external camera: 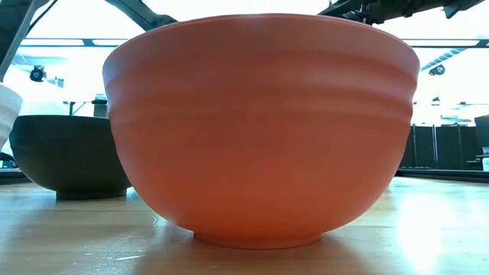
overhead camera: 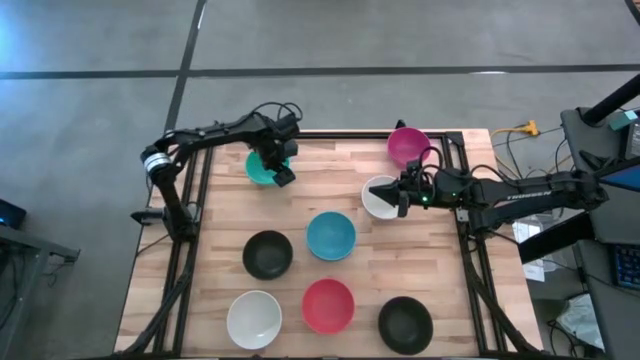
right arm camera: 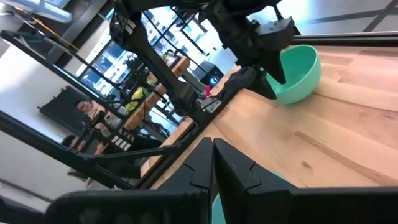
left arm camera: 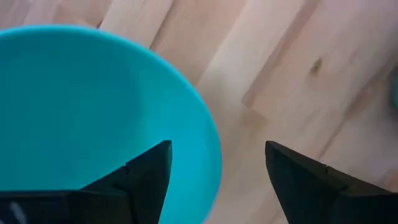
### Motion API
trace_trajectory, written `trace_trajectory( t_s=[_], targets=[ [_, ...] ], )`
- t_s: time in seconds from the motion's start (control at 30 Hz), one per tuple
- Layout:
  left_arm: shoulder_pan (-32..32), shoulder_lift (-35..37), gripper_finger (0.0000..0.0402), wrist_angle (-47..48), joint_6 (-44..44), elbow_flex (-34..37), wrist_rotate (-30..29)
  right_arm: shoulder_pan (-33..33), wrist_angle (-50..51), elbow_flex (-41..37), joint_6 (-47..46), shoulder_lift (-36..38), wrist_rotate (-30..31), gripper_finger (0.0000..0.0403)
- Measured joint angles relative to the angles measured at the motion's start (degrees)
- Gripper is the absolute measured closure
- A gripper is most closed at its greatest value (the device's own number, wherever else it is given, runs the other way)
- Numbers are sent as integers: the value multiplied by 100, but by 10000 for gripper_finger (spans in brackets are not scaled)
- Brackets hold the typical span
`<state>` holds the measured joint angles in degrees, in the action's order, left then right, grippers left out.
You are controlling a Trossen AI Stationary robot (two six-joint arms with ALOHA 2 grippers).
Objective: Nest bowls inside each other
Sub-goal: Stack the light blue bowl on top of the blue bowl
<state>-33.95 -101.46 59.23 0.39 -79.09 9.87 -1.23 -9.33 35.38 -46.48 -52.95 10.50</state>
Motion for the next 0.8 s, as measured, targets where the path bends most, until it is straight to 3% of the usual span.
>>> trace_trajectory(
  t_s=[0.33,0.43,0.8],
  targets=[
    [26,-440,160,-106,-169,0,-383,0,194,0,8,2,0,394],
    [28,-440,178,-155,-174,0,-580,0,241,0,6,2,0,394],
    [28,-440,360,-101,-158,11,-603,0,298,0,17,4,0,394]
  ],
)
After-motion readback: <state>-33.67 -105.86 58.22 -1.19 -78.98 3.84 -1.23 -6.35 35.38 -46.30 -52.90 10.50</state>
